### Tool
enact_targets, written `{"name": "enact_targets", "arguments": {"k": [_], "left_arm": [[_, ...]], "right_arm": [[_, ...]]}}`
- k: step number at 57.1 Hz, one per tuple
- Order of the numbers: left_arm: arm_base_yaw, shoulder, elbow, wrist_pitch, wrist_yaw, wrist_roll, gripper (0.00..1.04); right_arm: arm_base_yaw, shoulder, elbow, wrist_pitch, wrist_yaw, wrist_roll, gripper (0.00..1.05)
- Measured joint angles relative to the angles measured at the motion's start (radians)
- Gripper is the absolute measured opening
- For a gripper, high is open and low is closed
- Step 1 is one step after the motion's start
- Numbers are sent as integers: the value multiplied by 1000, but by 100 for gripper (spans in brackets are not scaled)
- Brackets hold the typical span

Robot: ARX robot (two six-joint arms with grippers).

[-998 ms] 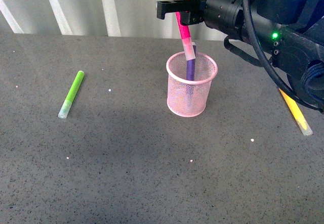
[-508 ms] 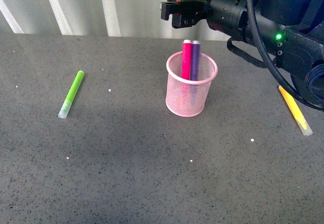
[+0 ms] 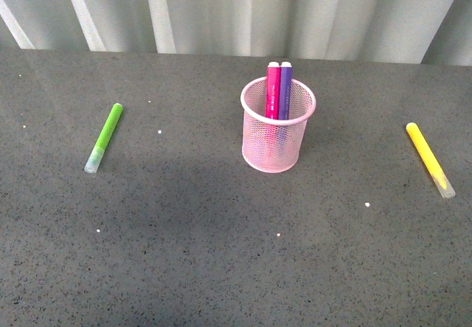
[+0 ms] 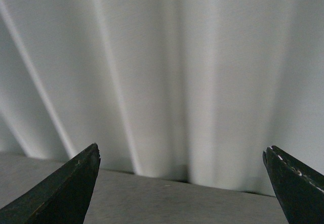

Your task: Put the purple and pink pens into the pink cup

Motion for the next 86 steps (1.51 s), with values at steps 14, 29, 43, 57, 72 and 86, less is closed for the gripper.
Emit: {"name": "enact_targets", "arguments": {"k": [14,29,43,57,72,86], "left_arm": [[0,0,0,0,0,0,98],[0,0,0,0,0,0,98],[0,0,0,0,0,0,98],[0,0,0,0,0,0,98],[0,0,0,0,0,0,98],[0,0,0,0,0,0,98]], "right_arm": [[-156,-525,-302,-133,-56,-101,98],[-302,-1091,-518,-520,-79,-107,90],[-205,-1236,-632,-658,32,-99,42],[-187,-1339,-708,-681,36,-99,3],[-186,-1429,-750,-726,36,-99,3],[-186,-1513,-776,-779,36,-98,3]]}}
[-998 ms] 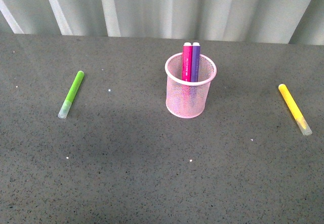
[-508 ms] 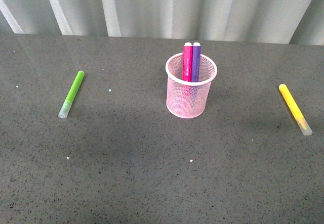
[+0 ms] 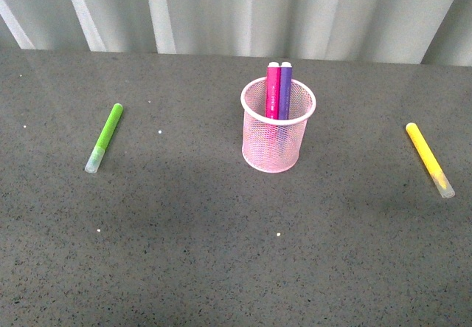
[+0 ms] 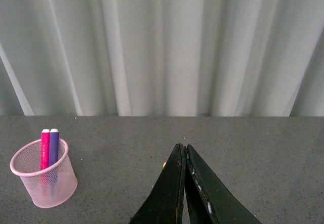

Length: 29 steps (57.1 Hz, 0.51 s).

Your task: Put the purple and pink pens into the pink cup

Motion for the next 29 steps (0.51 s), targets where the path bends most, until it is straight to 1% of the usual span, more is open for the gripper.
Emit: {"name": "enact_targets", "arguments": {"k": [5,14,17,20,29], "left_arm": [[0,0,0,0,0,0,98],[0,0,0,0,0,0,98],[0,0,0,0,0,0,98],[0,0,0,0,0,0,98],[0,-2,0,0,0,0,98]], "right_arm": [[0,-33,-19,4,0,0,3],[0,-83,-19,-45,0,5,3],[0,-173,-18,-166,0,6,3],[0,-223,-19,-214,1,7,3],[0,-251,-19,-220,0,7,3]]}}
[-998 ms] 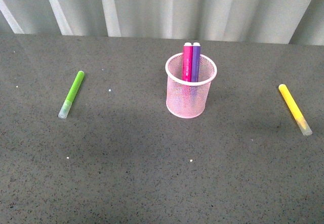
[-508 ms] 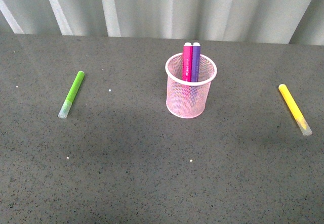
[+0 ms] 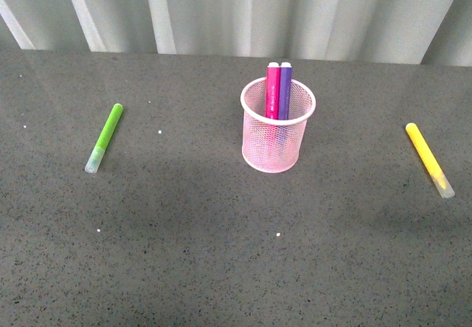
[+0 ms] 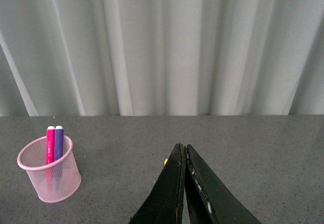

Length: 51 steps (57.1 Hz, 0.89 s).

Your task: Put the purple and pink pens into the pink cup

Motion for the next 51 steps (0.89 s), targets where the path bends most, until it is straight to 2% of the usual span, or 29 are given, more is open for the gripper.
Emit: {"name": "enact_targets", "arguments": {"k": [17,25,29,37,45,48,51], "left_arm": [[0,0,0,0,0,0,98],[0,0,0,0,0,0,98],[0,0,0,0,0,0,98],[0,0,0,0,0,0,98],[0,0,0,0,0,0,98],[0,0,0,0,0,0,98],[0,0,0,0,0,0,98]], "right_arm": [[0,0,0,0,0,0,4],[0,0,0,-1,0,0,25],[0,0,0,-1,0,0,41],[0,0,0,-1,0,0,65],[0,0,0,-1,0,0,93],[0,0,0,-1,0,0,99],[0,0,0,-1,0,1,98]]}}
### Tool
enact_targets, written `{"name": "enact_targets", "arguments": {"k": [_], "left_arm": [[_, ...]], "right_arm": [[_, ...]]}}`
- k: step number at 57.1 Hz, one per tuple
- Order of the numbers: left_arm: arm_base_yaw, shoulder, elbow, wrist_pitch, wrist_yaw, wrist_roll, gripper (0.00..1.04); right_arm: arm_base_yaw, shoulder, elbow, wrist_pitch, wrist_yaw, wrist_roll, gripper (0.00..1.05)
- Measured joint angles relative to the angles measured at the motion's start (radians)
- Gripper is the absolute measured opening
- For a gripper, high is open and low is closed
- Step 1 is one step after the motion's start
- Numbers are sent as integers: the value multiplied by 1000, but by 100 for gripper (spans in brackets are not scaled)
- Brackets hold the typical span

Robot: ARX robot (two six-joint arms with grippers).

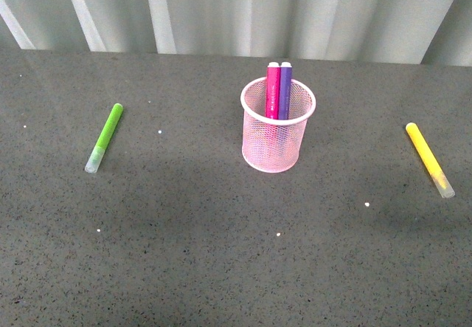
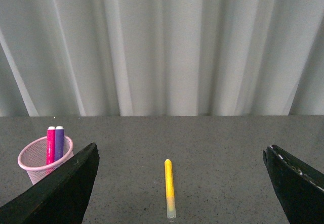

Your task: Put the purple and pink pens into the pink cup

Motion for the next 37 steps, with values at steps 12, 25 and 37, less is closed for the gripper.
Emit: {"name": "enact_targets", "arguments": {"k": [12,25,37], "left_arm": [[0,0,0,0,0,0,98],[0,0,0,0,0,0,98],[0,0,0,0,0,0,98]], "right_arm": [[0,0,0,0,0,0,98],[0,0,0,0,0,0,98],[0,0,0,0,0,0,98]]}}
